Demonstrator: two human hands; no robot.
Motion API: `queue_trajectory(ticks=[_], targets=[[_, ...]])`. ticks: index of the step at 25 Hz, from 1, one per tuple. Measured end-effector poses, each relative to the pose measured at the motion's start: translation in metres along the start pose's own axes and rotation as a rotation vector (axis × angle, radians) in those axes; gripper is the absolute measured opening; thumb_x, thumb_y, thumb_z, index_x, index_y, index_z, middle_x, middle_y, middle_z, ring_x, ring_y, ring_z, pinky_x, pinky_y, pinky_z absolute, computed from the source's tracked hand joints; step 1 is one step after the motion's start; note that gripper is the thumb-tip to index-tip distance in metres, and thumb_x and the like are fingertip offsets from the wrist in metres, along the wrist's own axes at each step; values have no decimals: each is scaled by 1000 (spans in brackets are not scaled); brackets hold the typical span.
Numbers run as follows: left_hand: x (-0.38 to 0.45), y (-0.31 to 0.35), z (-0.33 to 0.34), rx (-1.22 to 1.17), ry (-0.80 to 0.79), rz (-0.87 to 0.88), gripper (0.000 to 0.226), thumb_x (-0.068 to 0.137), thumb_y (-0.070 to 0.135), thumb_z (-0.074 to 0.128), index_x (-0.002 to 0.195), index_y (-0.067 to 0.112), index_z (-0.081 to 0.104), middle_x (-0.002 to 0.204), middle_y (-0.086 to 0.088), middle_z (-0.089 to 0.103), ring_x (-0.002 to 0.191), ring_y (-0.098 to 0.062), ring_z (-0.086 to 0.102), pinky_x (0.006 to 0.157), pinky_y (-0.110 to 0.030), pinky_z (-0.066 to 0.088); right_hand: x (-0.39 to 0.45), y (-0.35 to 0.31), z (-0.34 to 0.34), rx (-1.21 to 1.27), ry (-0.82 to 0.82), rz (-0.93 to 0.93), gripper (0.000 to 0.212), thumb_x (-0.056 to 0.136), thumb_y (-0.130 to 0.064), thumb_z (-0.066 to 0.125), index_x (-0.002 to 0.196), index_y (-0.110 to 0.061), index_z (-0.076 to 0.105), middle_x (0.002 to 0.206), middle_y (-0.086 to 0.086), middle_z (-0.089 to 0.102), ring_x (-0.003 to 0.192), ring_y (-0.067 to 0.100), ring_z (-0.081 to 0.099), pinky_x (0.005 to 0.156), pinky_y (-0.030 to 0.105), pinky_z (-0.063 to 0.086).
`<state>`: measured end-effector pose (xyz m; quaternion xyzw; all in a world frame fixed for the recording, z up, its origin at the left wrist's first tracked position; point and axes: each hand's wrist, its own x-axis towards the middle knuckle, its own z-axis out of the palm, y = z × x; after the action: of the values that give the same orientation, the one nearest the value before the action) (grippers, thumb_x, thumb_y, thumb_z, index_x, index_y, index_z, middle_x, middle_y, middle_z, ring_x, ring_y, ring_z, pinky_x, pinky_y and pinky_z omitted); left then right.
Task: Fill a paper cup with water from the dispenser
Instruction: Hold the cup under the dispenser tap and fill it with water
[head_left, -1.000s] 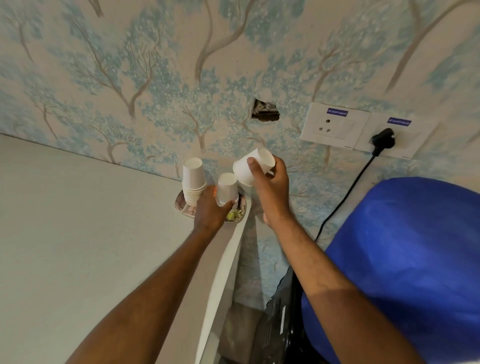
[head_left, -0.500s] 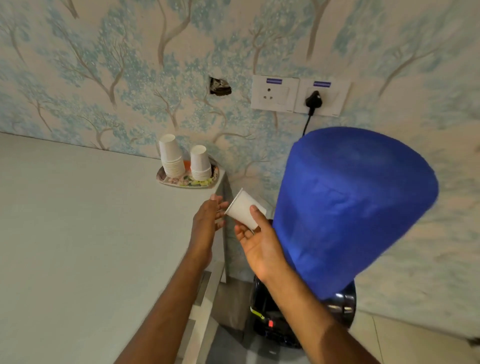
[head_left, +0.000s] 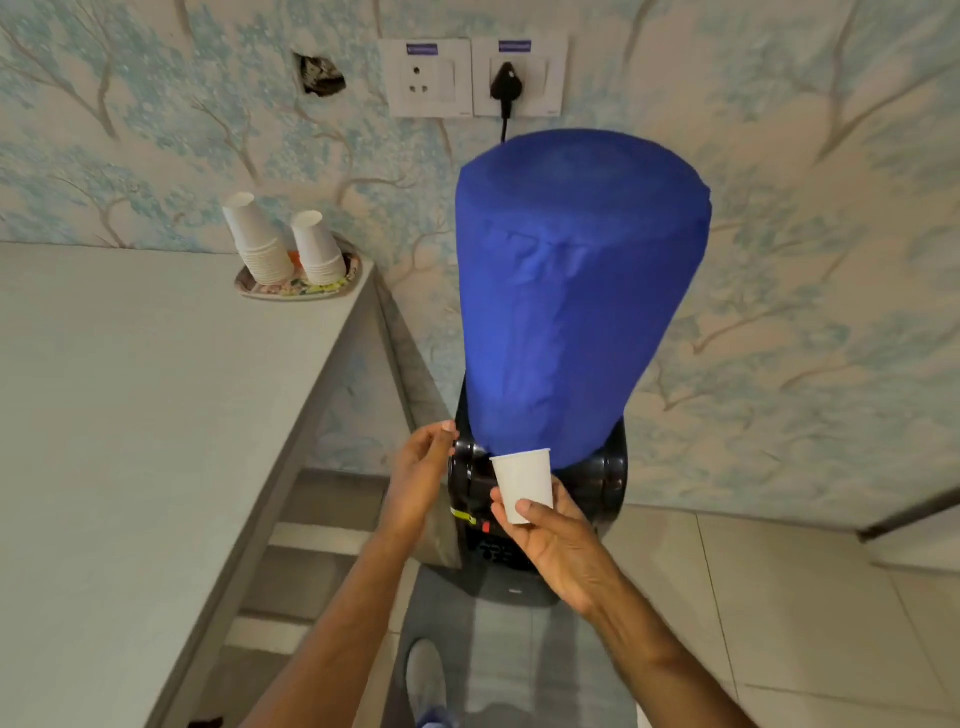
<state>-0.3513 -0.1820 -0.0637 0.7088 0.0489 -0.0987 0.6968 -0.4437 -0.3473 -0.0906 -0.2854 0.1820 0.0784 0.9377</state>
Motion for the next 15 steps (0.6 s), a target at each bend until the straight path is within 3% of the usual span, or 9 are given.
queue_trajectory(ticks=[2, 5, 7, 10, 12, 15], targets=[[-2, -26, 7, 92, -6, 2, 15, 102, 34, 64, 107, 23, 73, 95, 10, 78, 93, -1, 73, 77, -11, 50, -11, 2, -25, -12, 16, 15, 63, 77, 10, 68, 136, -7, 57, 123, 23, 70, 109, 35, 72, 91, 41, 61], [0, -66, 12, 312, -21, 13, 24, 98, 39, 69, 116, 23, 71, 113, 10, 73, 109, -13, 70, 82, -10, 50, -25, 6, -56, -71, 92, 8, 59, 76, -1, 76, 133, -8, 60, 116, 19, 72, 101, 33, 73, 86, 44, 62], [-1, -84, 13, 507, -52, 43, 45, 93, 53, 65, 128, 26, 66, 128, 8, 63, 112, -3, 63, 95, -22, 51, -30, 14, -71, -205, 149, -11, 62, 74, -13, 82, 133, -11, 61, 119, 17, 72, 103, 31, 72, 86, 47, 62], [-2, -100, 14, 714, -117, 113, 69, 86, 67, 54, 141, 24, 59, 142, 3, 58, 111, 17, 56, 98, -17, 43, -31, 32, -86, -493, 259, -87, 55, 77, -24, 80, 129, -19, 62, 125, 16, 70, 103, 19, 70, 87, 42, 62], [4, -110, 14, 834, -168, 140, 69, 92, 62, 55, 150, 25, 50, 154, 2, 50, 138, -4, 47, 112, -28, 40, -24, 46, -98, -670, 362, -136, 44, 81, -23, 83, 120, -26, 62, 121, 11, 69, 98, 12, 70, 74, 26, 60], [17, -130, 9, 964, -213, 224, 72, 99, 47, 62, 160, 21, 36, 169, -3, 31, 156, -23, 26, 125, -38, 26, -1, 73, -128, -829, 502, -139, 45, 82, -16, 86, 115, -28, 57, 123, 8, 59, 107, 21, 64, 67, 22, 57]])
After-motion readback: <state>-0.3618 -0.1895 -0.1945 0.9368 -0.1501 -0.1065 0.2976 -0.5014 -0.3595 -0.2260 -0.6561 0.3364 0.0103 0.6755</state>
